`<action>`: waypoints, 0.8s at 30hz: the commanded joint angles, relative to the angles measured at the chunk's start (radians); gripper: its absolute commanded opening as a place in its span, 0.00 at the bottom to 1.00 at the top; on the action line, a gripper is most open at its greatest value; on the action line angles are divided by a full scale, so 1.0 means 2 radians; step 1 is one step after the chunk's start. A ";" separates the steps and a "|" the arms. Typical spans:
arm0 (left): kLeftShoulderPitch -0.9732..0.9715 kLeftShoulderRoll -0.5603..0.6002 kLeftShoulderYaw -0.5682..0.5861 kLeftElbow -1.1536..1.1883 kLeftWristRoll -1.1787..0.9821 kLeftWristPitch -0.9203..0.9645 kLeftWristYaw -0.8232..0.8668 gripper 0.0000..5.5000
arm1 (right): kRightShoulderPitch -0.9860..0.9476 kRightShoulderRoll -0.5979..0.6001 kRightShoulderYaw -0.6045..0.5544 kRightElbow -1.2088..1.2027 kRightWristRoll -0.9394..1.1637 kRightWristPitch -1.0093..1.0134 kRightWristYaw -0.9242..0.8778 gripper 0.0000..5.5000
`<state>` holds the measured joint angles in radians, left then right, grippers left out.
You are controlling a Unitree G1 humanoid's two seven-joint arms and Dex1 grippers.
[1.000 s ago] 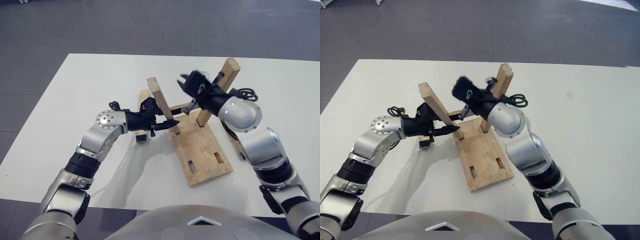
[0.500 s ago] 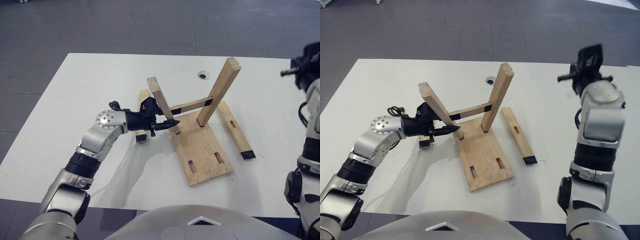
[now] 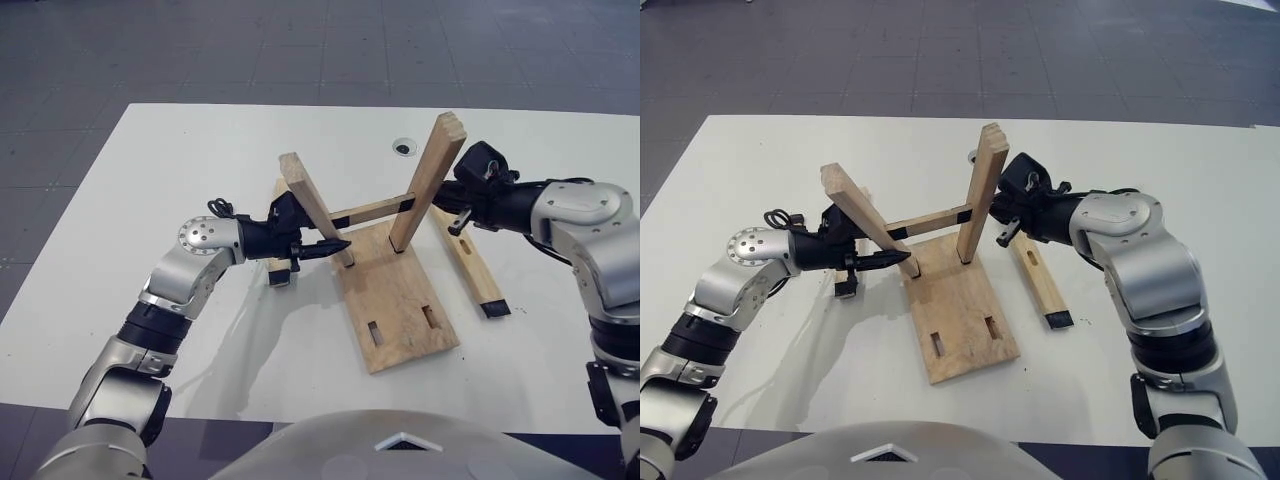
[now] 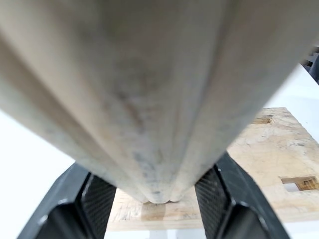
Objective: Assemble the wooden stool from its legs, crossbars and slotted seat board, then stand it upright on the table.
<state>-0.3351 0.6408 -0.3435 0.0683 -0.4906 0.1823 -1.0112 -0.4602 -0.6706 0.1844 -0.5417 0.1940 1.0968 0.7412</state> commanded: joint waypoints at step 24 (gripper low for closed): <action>0.020 -0.008 -0.094 0.078 0.105 -0.020 -0.042 0.37 | 0.083 -0.057 0.018 0.037 0.206 -0.110 0.213 0.12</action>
<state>-0.4098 0.6237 -0.4005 0.1852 -0.4868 0.1019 -1.1089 -0.3124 -0.8795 0.1529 -0.5579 0.6064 0.8777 1.2159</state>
